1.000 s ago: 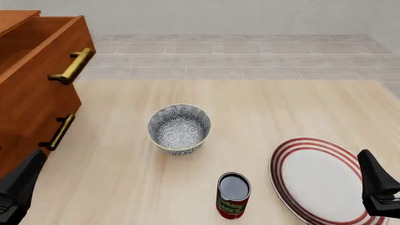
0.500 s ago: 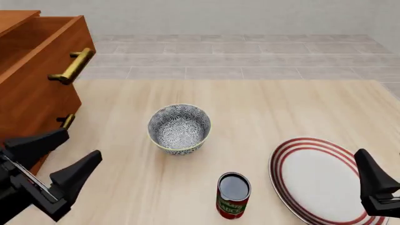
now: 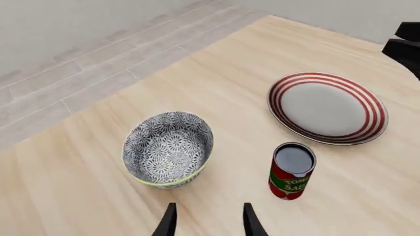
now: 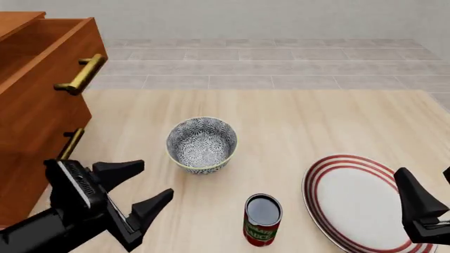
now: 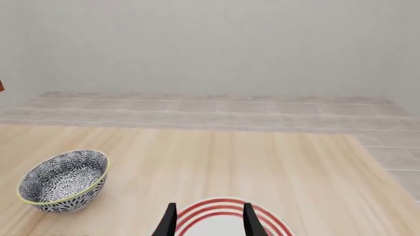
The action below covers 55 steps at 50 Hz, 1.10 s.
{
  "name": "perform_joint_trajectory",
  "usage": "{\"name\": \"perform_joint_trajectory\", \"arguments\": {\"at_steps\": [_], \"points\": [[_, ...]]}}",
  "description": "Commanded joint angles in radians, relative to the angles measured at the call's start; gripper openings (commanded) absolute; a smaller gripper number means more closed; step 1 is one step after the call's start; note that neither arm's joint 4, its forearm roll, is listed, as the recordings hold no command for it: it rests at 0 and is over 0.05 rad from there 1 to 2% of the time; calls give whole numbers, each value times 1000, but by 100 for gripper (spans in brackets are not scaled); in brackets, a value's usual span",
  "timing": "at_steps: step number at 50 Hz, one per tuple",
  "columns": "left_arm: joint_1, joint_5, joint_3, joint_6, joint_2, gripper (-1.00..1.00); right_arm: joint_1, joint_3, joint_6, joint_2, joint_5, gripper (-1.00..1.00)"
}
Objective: Put the ketchup in the top drawer of the cabinet.
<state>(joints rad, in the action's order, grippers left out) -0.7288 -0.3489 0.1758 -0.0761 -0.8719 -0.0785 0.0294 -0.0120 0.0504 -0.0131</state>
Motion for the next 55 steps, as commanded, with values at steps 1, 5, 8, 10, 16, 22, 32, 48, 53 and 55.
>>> {"name": "perform_joint_trajectory", "arguments": {"at_steps": [1, 5, 8, 10, 16, 22, 32, 48, 53, 55], "points": [[-78, -140, -2, -2, -189, 100, -9, -1, -13, 4, 2, 100], [-98, -172, -3, -5, -229, 100, -10, -7, -13, 11, 12, 100], [-117, -193, -5, 0, -256, 100, -10, -5, -14, 13, 11, 100], [-134, -205, -4, 3, -273, 100, -10, -7, -12, 15, 15, 100], [-147, -249, -1, 1, -333, 100, -12, -18, -5, 35, 38, 100], [-173, -290, 6, -23, -388, 100, -12, -21, -6, 43, 48, 100], [-237, -324, 68, -25, -494, 100, -21, -28, -1, 57, 61, 100], [-297, -337, 161, 1, -636, 100, -33, -28, -3, 62, 60, 100], [-298, -374, 167, -1, -698, 100, -35, -29, -2, 68, 64, 100], [-297, -386, 170, 4, -719, 100, -34, -29, -1, 68, 65, 100]]}}
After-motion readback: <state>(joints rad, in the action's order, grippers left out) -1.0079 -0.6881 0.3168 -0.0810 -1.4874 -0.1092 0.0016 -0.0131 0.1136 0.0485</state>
